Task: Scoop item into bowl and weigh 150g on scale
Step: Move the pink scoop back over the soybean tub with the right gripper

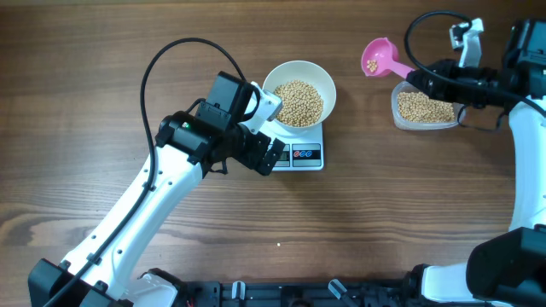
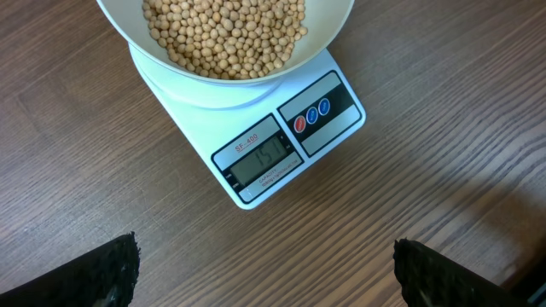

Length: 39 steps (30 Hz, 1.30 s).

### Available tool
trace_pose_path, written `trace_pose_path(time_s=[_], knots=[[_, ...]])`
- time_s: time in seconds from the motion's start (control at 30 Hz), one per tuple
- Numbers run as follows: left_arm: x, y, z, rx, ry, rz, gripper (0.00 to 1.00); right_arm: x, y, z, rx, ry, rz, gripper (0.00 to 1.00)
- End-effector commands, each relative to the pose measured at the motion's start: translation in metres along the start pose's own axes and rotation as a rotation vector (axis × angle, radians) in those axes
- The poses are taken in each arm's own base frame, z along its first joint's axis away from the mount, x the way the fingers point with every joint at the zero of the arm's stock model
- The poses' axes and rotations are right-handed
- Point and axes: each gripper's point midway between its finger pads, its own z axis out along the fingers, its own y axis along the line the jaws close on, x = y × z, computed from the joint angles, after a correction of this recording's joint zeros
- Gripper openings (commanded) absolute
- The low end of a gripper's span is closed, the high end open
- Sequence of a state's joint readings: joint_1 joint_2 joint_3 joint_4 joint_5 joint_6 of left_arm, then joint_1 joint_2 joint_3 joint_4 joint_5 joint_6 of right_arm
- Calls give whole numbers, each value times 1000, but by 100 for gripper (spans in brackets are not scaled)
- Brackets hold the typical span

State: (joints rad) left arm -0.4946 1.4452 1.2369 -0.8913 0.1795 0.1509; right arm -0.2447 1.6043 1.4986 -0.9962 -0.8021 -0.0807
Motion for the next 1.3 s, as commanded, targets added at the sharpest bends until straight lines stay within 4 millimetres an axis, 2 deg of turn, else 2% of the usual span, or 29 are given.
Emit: trace_pose_path(time_s=[0.0,0.9,0.97,1.1,1.2,1.27], knots=[[-7,2,-10,-11,-35,-8,100,1,8,6,-38,10,-29,4],[-7,2,-10,-11,-35,-8,100,1,7,6,-32,11,-21,4],[-7,2,-10,-11,-35,-8,100,2,1,6,2,15,0,4],[-7,2,-10,-11,-35,-8,100,16,-22,3,131,66,44,4],[-7,2,-10,-11,-35,-8,100,28,-39,-5,224,105,89,4],[-7,2,-10,-11,-35,-8,100,29,-43,-12,248,98,102,4]])
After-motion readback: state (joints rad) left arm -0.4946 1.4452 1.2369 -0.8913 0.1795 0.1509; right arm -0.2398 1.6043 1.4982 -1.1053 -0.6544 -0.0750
